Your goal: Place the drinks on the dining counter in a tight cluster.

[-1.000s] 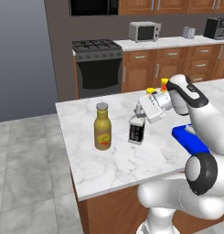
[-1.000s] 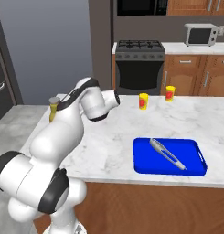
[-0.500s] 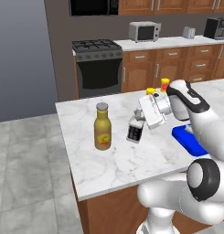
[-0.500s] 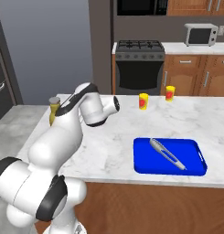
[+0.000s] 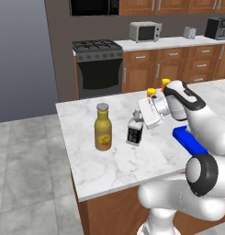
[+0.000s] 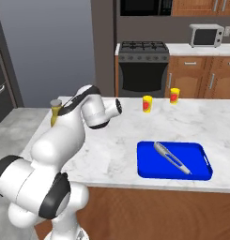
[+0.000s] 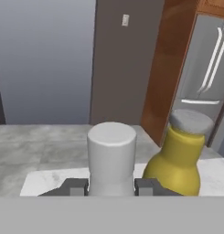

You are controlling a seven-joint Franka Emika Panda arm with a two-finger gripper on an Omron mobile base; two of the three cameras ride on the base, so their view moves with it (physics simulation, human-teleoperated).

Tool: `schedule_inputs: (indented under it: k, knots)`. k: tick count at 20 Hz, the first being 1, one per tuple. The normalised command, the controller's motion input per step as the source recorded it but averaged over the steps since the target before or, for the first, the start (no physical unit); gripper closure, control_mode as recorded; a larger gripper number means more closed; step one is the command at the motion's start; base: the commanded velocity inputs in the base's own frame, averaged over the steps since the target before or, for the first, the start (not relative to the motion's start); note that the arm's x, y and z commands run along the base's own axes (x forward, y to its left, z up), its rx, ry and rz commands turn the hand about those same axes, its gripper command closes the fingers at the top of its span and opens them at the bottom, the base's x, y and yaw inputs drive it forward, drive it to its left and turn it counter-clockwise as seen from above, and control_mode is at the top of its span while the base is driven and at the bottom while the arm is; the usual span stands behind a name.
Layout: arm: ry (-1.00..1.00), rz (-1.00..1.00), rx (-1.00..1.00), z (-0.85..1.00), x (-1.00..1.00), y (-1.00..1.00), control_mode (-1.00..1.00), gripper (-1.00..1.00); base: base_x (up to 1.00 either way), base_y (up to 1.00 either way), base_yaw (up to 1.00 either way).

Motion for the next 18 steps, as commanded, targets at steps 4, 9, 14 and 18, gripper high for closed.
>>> schedule_inputs:
  k: [4,9,14,18]
  knots:
    - [0.10,0.00,0.00,-0.25,0.09,0.00,-1.00,1.00,0.00,0.00,0.00]
    - [0.06,0.00,0.00,-0.33,0.00,0.00,-1.00,1.00,0.00,0.00,0.00]
    - [0.00,0.00,0.00,-0.09,0.00,0.00,-1.00,1.00,0.00,0.00,0.00]
    - [-0.01,0.00,0.00,0.00,0.11,0.00,-1.00,1.00,0.00,0.00,0.00]
